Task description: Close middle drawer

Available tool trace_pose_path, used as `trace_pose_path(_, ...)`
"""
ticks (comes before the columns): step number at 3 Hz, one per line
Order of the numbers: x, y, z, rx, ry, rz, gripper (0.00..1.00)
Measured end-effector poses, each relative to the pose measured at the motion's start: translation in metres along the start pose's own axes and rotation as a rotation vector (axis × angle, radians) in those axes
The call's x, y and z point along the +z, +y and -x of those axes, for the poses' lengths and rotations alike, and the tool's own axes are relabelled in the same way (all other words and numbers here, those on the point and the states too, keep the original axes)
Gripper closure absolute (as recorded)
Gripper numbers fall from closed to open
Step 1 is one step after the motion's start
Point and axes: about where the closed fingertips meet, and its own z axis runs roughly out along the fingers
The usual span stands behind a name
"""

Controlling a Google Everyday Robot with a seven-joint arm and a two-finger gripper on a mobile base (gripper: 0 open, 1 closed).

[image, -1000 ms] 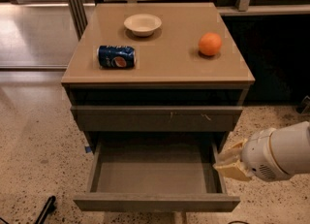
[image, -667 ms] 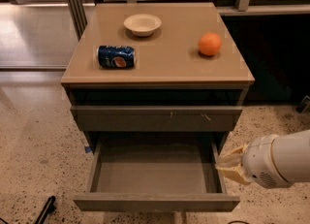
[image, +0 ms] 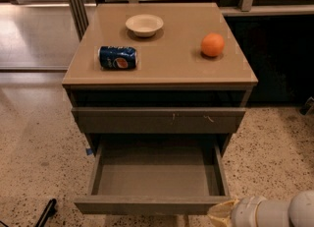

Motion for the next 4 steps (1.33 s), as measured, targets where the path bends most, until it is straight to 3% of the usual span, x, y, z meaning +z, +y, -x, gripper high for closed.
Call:
trace_pose_path(1,0.061,-0.003,-0.048,0.124,-0.023,0.022,1.0)
trace_pose_path(2,0.117,-0.037,-0.067,0.196,-0.062,-0.013,1.0)
trace_pose_path(3,0.169,-0.074,-0.075,0.232,-0.08,-0.027,1.0)
trace_pose_path(4,0.178,-0.071,-0.079,0.248,-0.08,-0.01,1.0)
